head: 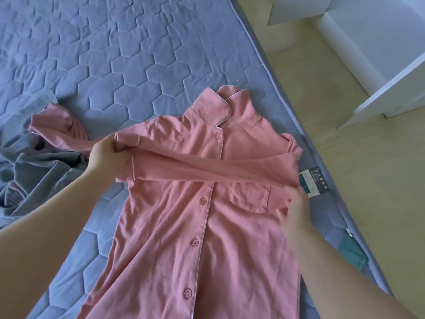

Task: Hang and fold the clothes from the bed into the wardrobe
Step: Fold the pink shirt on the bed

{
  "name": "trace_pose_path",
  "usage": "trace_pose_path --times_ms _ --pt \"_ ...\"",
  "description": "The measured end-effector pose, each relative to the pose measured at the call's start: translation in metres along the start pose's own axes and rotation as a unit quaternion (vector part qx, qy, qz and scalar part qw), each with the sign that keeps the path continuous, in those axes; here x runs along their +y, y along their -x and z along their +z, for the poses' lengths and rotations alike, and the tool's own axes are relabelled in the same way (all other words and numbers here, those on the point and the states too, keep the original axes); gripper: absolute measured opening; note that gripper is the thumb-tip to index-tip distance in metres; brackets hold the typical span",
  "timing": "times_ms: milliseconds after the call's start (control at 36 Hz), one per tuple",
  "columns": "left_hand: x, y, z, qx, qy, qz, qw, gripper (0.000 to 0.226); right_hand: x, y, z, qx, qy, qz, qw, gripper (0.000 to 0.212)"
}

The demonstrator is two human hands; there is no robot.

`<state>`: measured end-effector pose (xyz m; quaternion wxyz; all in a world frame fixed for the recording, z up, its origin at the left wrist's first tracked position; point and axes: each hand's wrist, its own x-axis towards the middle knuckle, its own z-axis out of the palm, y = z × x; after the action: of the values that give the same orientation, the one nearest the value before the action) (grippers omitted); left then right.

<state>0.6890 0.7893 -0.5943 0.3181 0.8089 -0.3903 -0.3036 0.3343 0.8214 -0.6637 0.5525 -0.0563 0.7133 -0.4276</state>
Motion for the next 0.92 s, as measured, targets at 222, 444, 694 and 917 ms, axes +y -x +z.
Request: trace_pose_path --times_ms 222,444,694,917 --pt "-0.010 0.001 0.009 -0.076 -0.030 -0.145 0.986 0.029 -0.005 -0.006 -0.007 0.054 -0.147 0.068 0.985 0.020" --pt "0.004 -0.002 -0.001 -0.168 -0.011 -0.052 0.984 0.028 -0.002 -0.002 -0.007 -0.065 -0.043 0.062 0.995 0.034" --pt "0.021 -0.002 -0.016 -0.035 0.100 0.136 0.985 0.064 -0.025 -0.001 -0.005 -0.013 -0.151 0.057 0.987 0.008" --pt "-0.029 0.000 -0.001 -0.168 -0.054 -0.045 0.983 0.047 -0.009 0.004 -0.011 -0.008 -0.050 0.083 0.995 0.010"
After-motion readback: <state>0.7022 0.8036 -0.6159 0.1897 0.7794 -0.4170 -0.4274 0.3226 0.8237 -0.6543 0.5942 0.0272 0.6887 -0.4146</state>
